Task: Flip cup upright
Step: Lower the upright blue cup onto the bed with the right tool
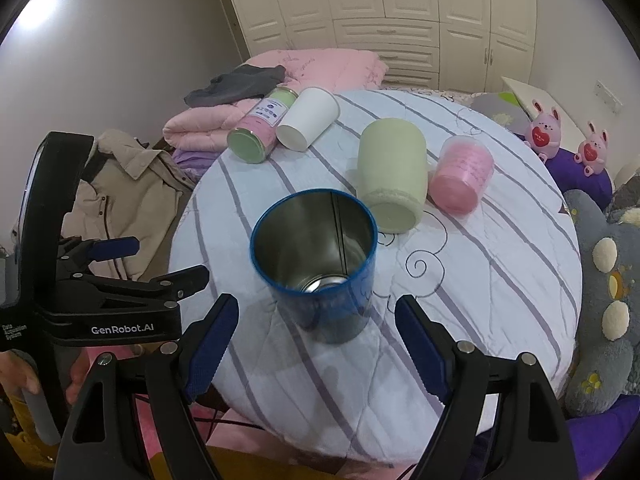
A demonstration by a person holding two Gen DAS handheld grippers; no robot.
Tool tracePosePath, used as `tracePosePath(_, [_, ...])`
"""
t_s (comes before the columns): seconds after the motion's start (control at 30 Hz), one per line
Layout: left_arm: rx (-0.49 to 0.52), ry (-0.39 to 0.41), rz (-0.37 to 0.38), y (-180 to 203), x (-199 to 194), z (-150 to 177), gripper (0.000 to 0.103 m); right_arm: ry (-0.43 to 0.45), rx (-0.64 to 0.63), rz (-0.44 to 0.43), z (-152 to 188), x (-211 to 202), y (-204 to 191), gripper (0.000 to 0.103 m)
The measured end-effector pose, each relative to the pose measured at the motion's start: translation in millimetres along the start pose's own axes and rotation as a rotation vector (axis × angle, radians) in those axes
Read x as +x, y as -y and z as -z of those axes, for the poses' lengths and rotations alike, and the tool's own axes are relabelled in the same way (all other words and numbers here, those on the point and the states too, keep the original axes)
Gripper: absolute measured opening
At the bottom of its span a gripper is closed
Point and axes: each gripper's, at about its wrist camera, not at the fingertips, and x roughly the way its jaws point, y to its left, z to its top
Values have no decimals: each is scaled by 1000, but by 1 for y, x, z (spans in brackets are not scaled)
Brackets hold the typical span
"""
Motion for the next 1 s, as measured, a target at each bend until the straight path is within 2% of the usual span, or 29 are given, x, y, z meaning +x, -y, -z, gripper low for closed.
tracePosePath(0.43, [-4, 78, 13, 31, -21, 33, 101, 93, 32, 49, 35, -34, 23, 82])
tracePosePath(0.63, [-22, 172, 51, 44, -33, 42, 101, 167, 32, 72, 43, -46, 30, 82])
tracePosePath(0.77, [-50, 265, 78, 46, -42, 47, 101, 219, 13, 98, 46, -52, 30, 82])
tracePosePath(0.87, [-51, 308, 67, 50, -45, 49, 101, 244, 13, 98, 49, -54, 31, 82])
tracePosePath(1.0, [-47, 402, 46, 53, -52, 55, 101, 261, 22, 100, 54, -52, 34, 82])
